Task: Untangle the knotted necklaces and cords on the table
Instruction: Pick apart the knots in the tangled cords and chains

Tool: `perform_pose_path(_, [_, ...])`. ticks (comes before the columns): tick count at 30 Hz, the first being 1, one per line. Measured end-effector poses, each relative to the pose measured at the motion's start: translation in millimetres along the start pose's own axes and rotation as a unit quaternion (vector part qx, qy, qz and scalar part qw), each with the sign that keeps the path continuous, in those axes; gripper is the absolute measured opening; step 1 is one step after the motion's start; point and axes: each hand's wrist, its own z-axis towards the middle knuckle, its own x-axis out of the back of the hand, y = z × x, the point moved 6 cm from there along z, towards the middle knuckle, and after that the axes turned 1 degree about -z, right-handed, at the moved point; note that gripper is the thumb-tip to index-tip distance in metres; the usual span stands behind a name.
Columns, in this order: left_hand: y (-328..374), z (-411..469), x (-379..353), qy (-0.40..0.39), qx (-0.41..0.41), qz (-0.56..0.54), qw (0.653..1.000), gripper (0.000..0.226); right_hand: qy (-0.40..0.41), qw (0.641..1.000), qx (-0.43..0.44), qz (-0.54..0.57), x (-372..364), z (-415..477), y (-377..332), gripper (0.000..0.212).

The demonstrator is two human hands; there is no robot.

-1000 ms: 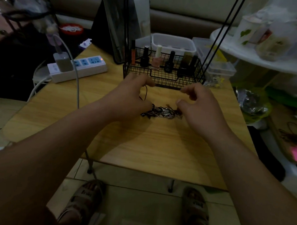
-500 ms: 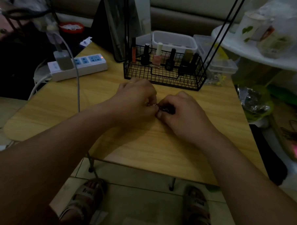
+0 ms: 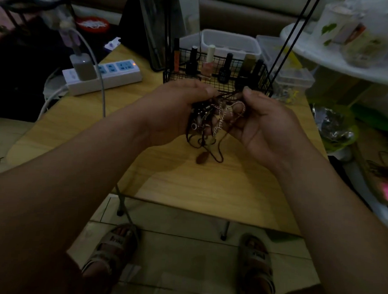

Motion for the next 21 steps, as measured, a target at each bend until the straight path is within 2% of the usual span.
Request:
perform_pose_path(3, [-1, 2, 1, -0.024, 0.002, -0.011, 1.000, 0.035, 0.020, 0.999, -0.021, 0.025, 3, 1, 0, 0.014])
perform_pose_path(8, [0, 4, 3, -0.046, -0.018, -0.038, 0.998, 0.046, 0.048, 0.998, -0.026, -0.026, 8, 0, 2, 0.010])
perform_pose_path(11, [0, 5, 3, -0.031, -0.024, -0.046, 0.998, 0.043, 0.073, 0.989, 0.009, -0.128, 12, 1, -2, 0.010])
perform_pose_path(13, [-1, 6, 2, -0.033, -0.026, -0.054, 0.998, 0.042, 0.093, 0.963, 0.055, -0.248, 13, -1, -6, 0.012])
perform_pose_path(15, [-1, 7, 2, -0.027, -0.030, -0.055, 0.998, 0.041, 0.099, 0.937, 0.105, -0.318, 11, -4, -10, 0.015])
perform_pose_path(18, [0, 8, 3, -0.019, -0.040, -0.062, 0.997, 0.041, 0.071, 0.923, 0.136, -0.354, 5, -8, -9, 0.024])
perform_pose_path(21, [1, 8, 4, -0.016, -0.050, -0.043, 0.998, 0.040, 0.068, 0.913, 0.133, -0.380, 2, -8, -4, 0.022])
